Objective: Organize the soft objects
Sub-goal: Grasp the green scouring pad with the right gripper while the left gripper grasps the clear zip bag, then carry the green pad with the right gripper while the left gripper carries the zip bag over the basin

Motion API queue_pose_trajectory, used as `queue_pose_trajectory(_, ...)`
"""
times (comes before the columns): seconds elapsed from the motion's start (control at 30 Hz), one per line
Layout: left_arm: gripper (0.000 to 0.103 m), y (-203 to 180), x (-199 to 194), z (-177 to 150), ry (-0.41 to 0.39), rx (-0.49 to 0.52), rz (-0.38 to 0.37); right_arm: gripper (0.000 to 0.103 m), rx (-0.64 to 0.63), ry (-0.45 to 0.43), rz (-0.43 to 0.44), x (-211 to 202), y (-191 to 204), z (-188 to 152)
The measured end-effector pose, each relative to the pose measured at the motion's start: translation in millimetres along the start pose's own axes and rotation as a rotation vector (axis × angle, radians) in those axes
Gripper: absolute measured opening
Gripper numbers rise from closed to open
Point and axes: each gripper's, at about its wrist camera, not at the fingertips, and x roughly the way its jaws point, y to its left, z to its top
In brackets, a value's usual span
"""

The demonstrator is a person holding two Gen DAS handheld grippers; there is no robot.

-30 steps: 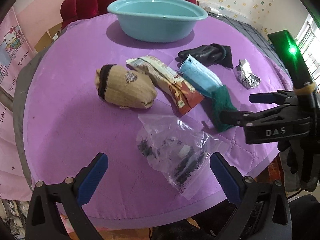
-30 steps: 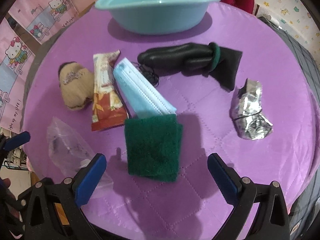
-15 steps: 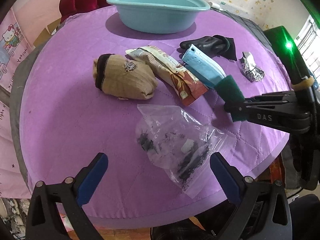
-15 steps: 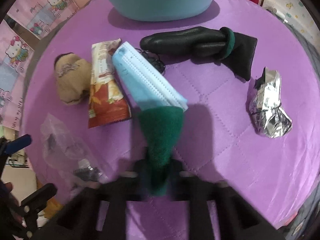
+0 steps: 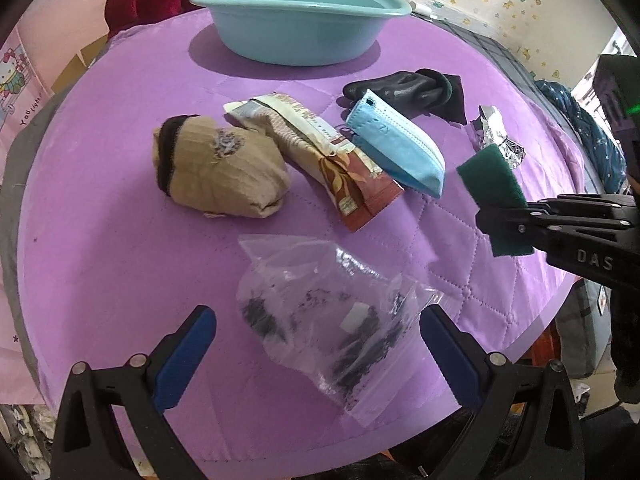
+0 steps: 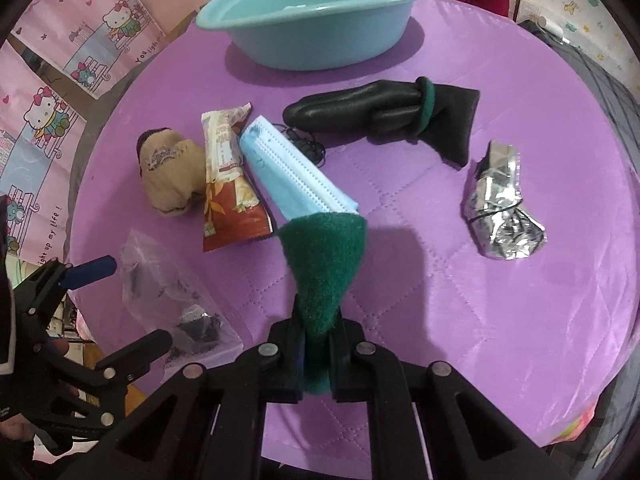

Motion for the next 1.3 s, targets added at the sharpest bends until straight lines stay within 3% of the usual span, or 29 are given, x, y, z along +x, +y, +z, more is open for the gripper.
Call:
queue_pose_trajectory(0.47, 0.103, -10.6, 27.4, 8.1, 0.065, 0.007, -0.037, 0.007, 0.039, -0.007, -0.01, -11.6, -21.1, -15.4)
queue_pose_trajectory(0.5, 0.1, -11.6, 28.1, 9.1, 0.065, 0.008, -0.037, 0.007, 0.04, -0.008, -0.011, -12.3, -21.2, -16.3)
queue_pose_trajectory(0.7, 0.047, -20.9, 26.8, 7.2, 0.061, 0.054, -0.026, 0.007, 0.044, -0.015, -0.015, -13.9, -23.3, -18.3)
queue_pose_trajectory(0.73, 0.043, -21.9, 25.0, 7.8, 0.056, 0.054, -0.034, 0.007, 0.043, -0.016, -0.018, -12.7, -21.8, -17.5)
queue_pose_trajectory(1.3, 0.039, -25.8, -18.7, 15.7, -0.001, 0.062, -0.066, 0.007, -0.014, -0.044, -0.029, -35.1, -1.6, -4.6)
